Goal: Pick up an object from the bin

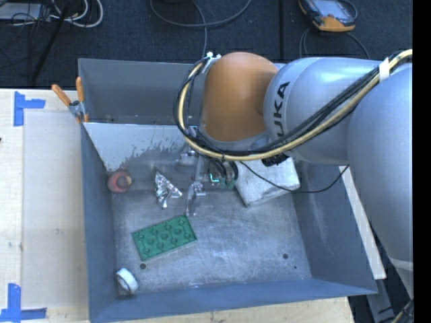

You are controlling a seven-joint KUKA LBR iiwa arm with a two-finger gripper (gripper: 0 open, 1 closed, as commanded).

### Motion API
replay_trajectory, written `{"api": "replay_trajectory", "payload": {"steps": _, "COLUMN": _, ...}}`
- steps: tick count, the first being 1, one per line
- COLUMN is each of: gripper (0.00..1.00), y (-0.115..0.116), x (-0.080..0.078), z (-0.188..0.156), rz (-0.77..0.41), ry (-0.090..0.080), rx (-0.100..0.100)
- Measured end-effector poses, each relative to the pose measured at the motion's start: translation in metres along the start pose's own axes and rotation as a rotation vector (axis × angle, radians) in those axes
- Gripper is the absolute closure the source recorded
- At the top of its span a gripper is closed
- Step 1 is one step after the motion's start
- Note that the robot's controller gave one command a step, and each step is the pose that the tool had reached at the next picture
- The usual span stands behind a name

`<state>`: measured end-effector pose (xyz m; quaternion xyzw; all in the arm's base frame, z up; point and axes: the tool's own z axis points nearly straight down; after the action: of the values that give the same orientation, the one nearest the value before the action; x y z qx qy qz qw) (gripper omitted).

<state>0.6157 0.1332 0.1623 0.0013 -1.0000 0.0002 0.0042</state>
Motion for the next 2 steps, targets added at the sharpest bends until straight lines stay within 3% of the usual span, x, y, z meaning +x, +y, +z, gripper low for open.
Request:
{"api": "replay_trajectory", "payload": {"steps": 1, "gripper": 0.00, "y": 0.0113, "x": 0.0019, "z": 0.0894, "rz": 0.017, "ry": -0.012, "rx": -0.003}}
{"api": "replay_trajectory", "payload": {"steps": 2, "gripper": 1.00, "y": 0.0119, "x": 0.0013, "z": 0.0850, "rz": 0.019, "ry": -0.012, "rx": -0.005}}
